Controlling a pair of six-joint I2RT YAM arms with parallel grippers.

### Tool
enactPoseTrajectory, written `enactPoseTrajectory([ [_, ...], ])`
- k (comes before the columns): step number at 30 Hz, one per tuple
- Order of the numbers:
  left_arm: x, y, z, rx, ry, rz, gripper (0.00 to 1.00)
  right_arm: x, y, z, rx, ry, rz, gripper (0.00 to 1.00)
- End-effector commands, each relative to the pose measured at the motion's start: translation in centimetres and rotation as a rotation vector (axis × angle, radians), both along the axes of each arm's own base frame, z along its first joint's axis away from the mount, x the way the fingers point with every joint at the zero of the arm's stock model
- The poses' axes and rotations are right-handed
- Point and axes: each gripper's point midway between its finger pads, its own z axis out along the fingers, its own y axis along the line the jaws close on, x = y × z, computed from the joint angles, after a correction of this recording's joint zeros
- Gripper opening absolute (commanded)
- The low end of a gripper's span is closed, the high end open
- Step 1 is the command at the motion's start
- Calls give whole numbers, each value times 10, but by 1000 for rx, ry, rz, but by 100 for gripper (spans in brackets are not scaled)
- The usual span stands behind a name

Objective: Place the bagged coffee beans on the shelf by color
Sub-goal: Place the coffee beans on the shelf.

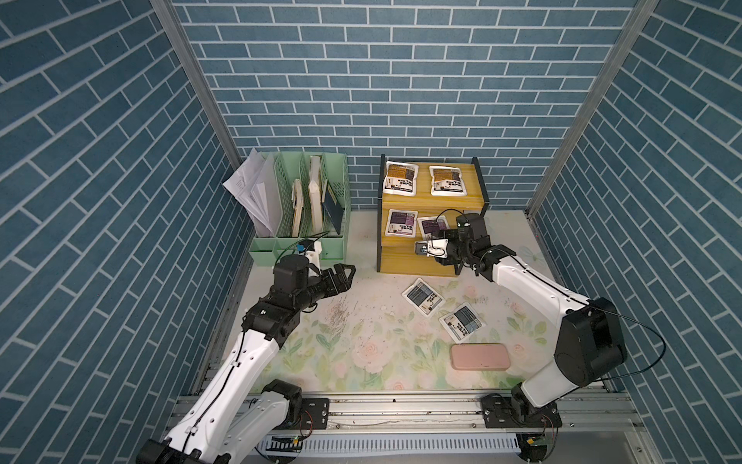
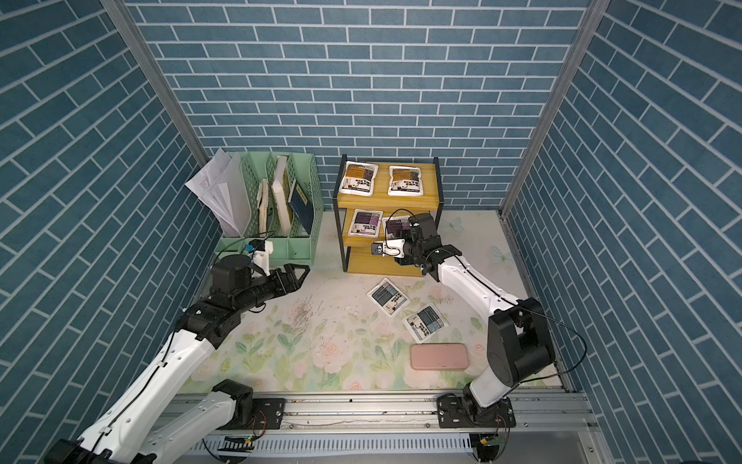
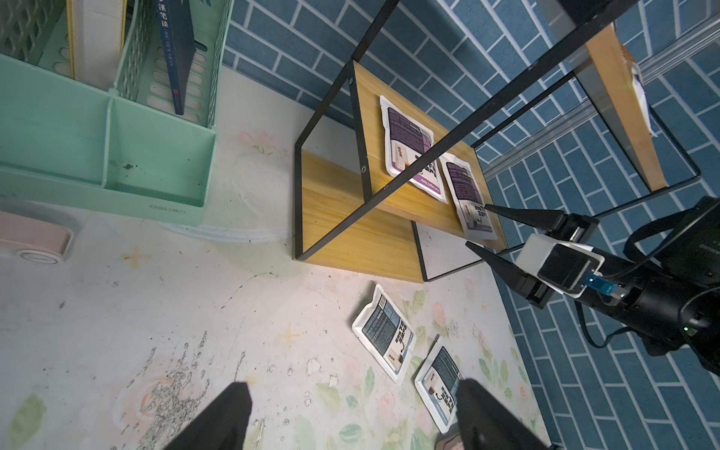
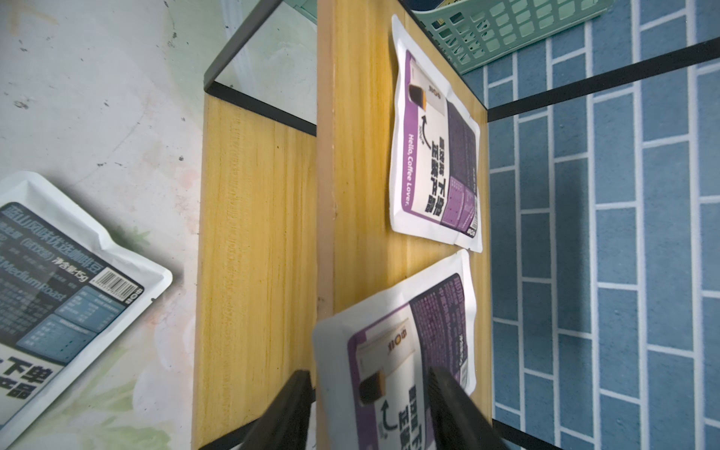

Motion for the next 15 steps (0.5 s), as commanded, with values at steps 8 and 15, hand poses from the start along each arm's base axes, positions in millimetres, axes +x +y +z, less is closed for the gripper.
enactPoseTrajectory([
  [8,-2,1,2,15,-13,-2,88,14,8,24,47,-51,3,53],
  [15,-4,-6,-10,-19,7,-34,86,-22,10,49,222,60,-15,80],
])
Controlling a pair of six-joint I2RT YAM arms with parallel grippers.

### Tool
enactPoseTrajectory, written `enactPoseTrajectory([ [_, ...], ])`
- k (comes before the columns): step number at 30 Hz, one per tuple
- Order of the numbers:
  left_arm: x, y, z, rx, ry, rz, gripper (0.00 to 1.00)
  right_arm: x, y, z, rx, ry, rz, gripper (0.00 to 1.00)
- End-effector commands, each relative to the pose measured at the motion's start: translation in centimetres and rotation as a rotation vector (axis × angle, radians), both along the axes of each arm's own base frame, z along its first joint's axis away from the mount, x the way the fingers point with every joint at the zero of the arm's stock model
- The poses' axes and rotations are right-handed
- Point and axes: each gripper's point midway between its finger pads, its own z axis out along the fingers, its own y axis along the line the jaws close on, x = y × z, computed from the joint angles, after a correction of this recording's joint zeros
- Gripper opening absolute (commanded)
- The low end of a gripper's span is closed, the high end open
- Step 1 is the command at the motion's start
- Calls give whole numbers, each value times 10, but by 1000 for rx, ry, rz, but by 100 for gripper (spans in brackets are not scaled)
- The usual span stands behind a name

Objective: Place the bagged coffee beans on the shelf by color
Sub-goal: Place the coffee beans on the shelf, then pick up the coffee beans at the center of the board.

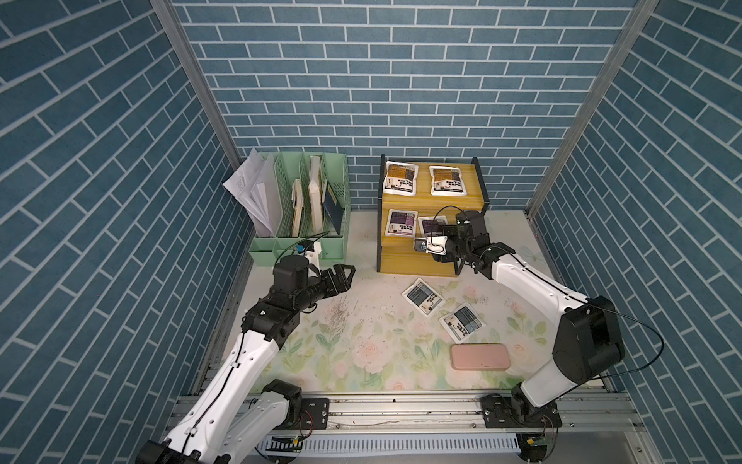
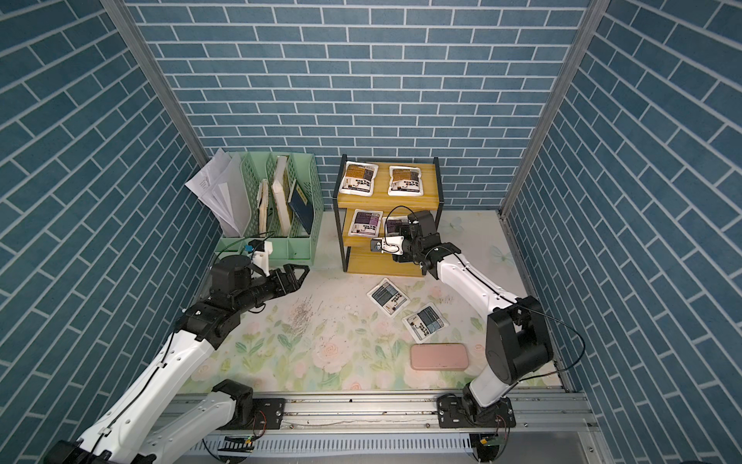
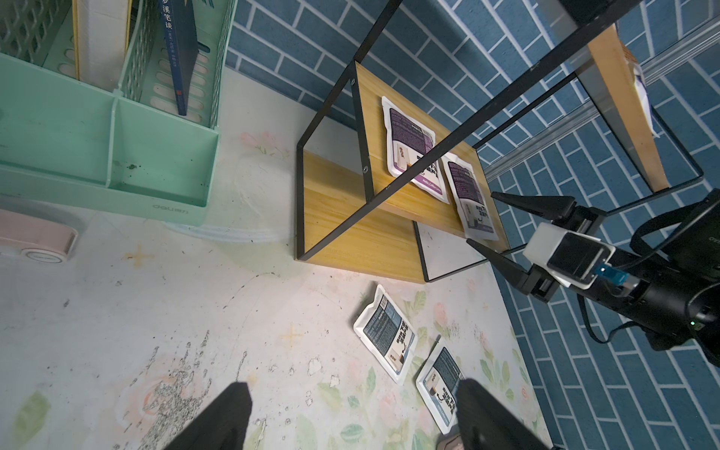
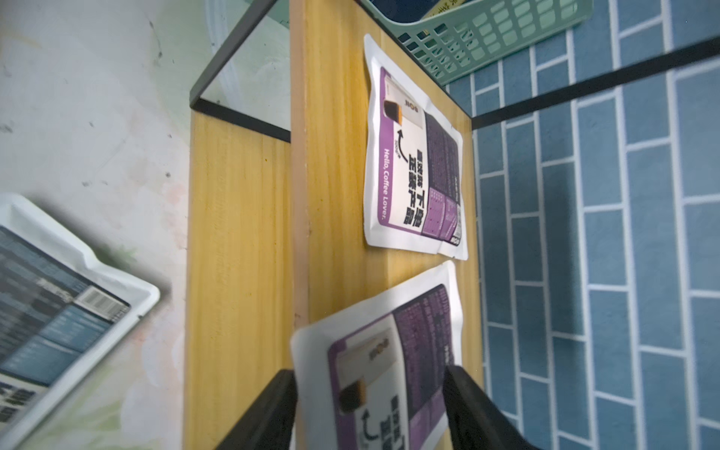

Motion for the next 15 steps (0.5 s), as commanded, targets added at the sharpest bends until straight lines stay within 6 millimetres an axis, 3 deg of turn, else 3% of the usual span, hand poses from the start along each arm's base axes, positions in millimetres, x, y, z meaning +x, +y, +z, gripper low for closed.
enactPoseTrajectory([
  [1,-5,-8,-11,-29,11,-42,86,-37,7,46,211,66,9,97],
  [4,-9,-17,-26,-93,41,-70,83,-88,9,78,507,220,-33,100],
  [6,-10,-23,-40,-131,78,-70,81,-111,1,98,823,437,-177,100],
  [7,-11,-26,-45,-145,91,-69,79,-117,-5,96,945,558,-264,100],
  [9,-14,-38,-56,-168,112,-70,77,-140,-12,75,1115,847,-417,100],
  [11,-19,-51,-68,-170,144,-72,74,-159,-18,46,1163,1031,-527,100],
  [14,-27,-72,-91,-183,213,-75,70,-174,-43,-7,1222,1118,-756,99],
  [15,-29,-80,-97,-200,231,-81,69,-172,-55,-23,1202,1085,-855,92],
])
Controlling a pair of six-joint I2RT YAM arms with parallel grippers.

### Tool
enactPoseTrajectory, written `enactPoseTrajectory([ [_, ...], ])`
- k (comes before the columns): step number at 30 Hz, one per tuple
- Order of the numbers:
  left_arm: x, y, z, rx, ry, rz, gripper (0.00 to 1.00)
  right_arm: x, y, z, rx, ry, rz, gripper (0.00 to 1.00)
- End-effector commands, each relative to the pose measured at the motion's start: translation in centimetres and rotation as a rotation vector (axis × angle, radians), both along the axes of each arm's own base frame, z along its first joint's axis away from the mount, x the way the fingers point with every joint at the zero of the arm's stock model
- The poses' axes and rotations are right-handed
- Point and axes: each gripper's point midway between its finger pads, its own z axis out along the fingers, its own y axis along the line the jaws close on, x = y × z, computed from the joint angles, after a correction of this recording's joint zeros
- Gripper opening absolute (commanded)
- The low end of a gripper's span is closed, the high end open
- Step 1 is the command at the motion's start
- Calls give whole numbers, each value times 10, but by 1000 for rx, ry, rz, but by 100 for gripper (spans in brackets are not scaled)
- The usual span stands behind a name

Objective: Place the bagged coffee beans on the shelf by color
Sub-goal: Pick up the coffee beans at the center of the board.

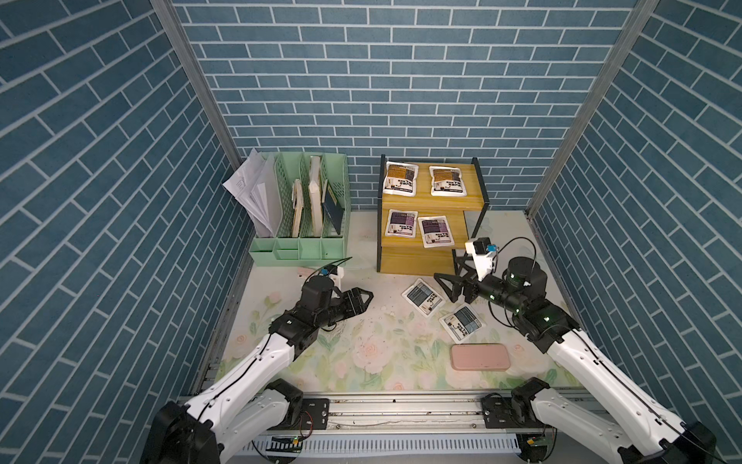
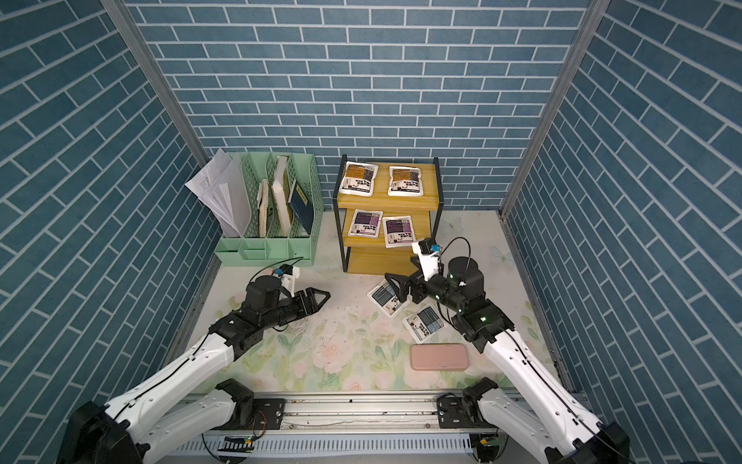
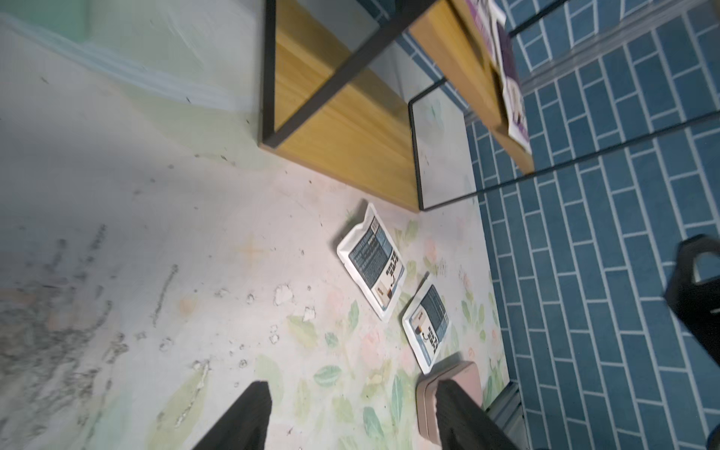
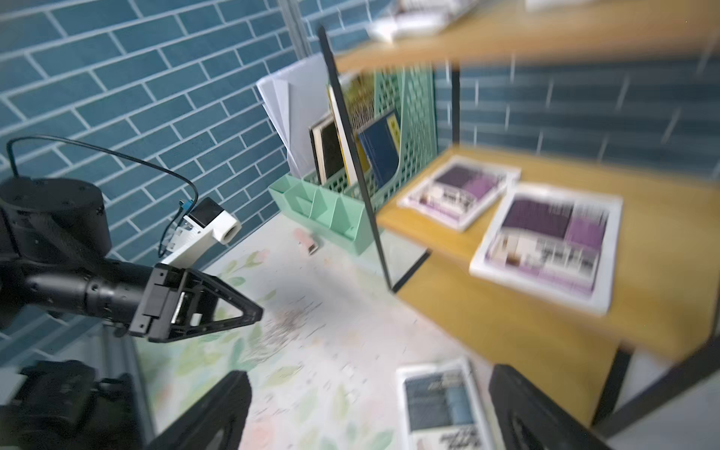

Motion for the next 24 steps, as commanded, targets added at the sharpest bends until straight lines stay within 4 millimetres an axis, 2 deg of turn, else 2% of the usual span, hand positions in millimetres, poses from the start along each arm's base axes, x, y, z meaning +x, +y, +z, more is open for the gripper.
enactPoseTrajectory([
  [1,5,-21,-1,-88,11,47,68,-4,-32,-72,19,407,-280,85],
  [2,0,-27,-14,-89,33,44,67,2,-43,-86,-64,430,-344,77],
  [3,0,-34,-16,-102,36,42,66,9,-50,-97,-129,446,-385,71],
  [6,-1,-58,-26,-116,51,10,64,31,-44,-123,-200,457,-390,60],
  [10,5,-78,-34,-156,59,7,61,62,-39,-158,-328,440,-387,55],
  [14,13,-89,-52,-179,98,21,54,80,-35,-183,-371,442,-375,54],
  [16,13,-94,-63,-188,127,18,52,83,-29,-193,-377,446,-346,53],
  [18,20,-102,-63,-193,123,15,51,83,-21,-203,-371,459,-305,53],
  [24,25,-108,-81,-156,151,13,51,63,5,-215,-264,510,-152,54],
])
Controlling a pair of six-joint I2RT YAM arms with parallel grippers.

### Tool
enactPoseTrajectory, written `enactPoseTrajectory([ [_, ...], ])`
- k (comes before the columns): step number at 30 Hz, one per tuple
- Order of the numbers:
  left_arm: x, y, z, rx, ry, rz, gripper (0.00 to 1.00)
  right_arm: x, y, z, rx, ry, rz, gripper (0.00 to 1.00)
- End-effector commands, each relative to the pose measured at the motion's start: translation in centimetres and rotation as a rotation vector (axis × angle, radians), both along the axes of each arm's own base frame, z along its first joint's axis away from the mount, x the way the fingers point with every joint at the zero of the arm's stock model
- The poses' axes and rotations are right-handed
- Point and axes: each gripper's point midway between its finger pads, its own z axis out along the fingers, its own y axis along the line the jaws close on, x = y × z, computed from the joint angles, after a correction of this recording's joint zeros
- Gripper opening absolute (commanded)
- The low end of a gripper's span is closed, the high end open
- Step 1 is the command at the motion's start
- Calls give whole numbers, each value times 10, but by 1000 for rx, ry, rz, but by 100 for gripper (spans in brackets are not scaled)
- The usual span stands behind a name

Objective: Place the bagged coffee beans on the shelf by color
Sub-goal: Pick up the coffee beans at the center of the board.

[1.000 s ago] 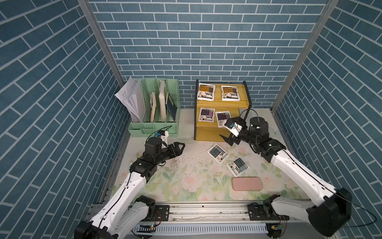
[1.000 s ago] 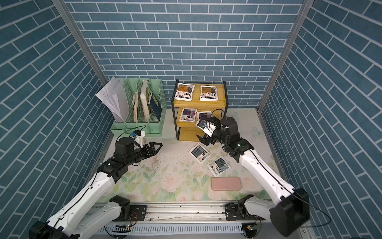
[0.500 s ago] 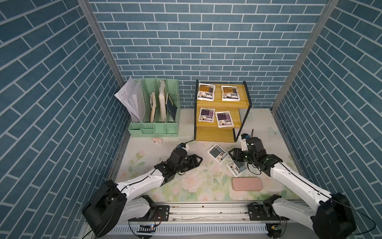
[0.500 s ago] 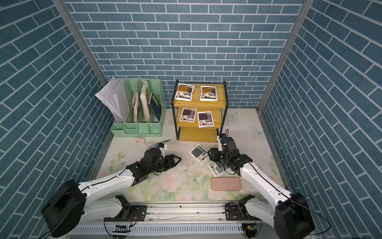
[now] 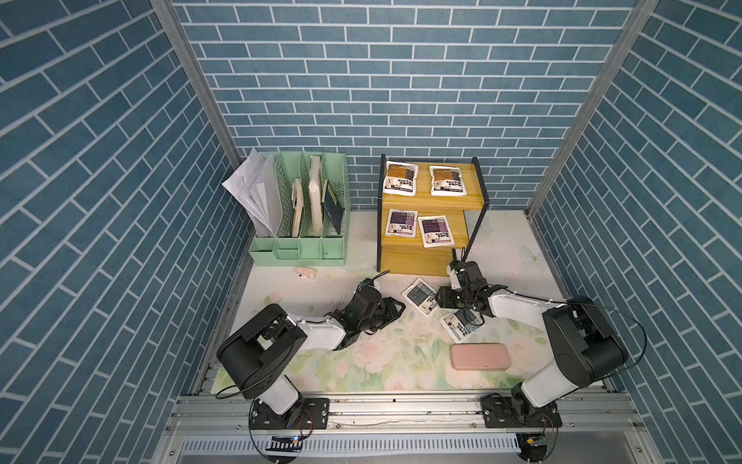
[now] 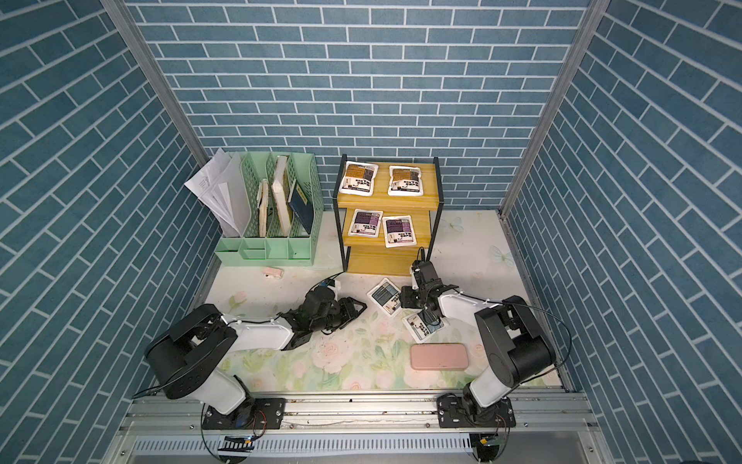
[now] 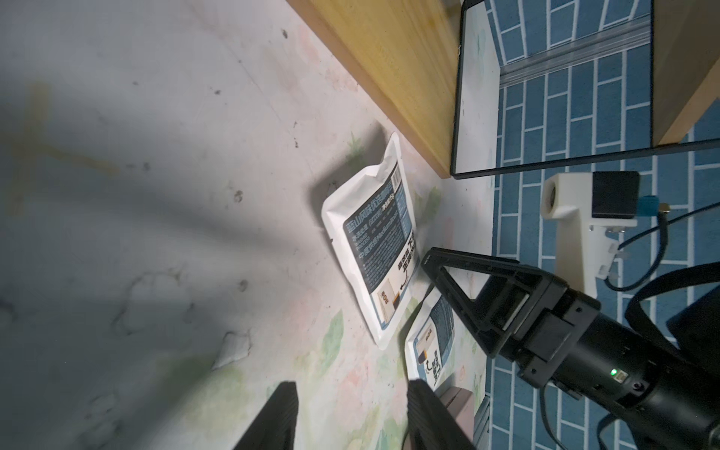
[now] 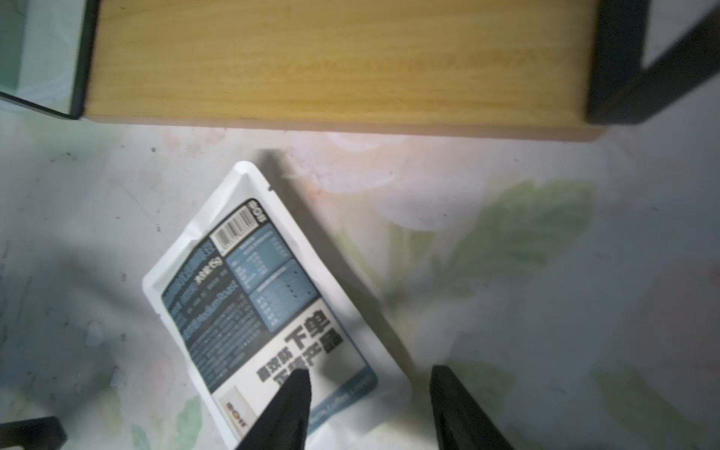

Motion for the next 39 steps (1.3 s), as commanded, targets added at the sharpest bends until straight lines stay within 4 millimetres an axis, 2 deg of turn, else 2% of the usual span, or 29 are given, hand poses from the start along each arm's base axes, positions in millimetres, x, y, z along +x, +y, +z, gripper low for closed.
enactPoseTrajectory([
  [1,6,-8,3,-17,-22,-7,51,-10,20,2,110,-7,100,54],
  [8,9,9,-19,2,15,1,49,-37,40,-5,287,84,152,51],
  [11,10,7,-19,5,9,-24,49,-40,36,-6,301,90,115,50],
  [15,11,-4,-17,-21,6,-71,48,-32,20,-8,267,77,-12,55],
  [20,21,-15,-19,-44,8,-96,46,-27,12,8,369,45,-136,56],
  [23,32,-15,-21,-54,6,-84,44,-26,8,-3,336,76,-148,56],
  [26,41,-16,-25,-60,16,-84,44,-24,7,-15,318,107,-147,54],
  [35,48,-25,-41,-54,43,-103,41,-2,-11,-17,337,120,-268,42],
  [39,51,-27,-46,-39,46,-102,38,-4,-2,-23,426,163,-279,40],
])
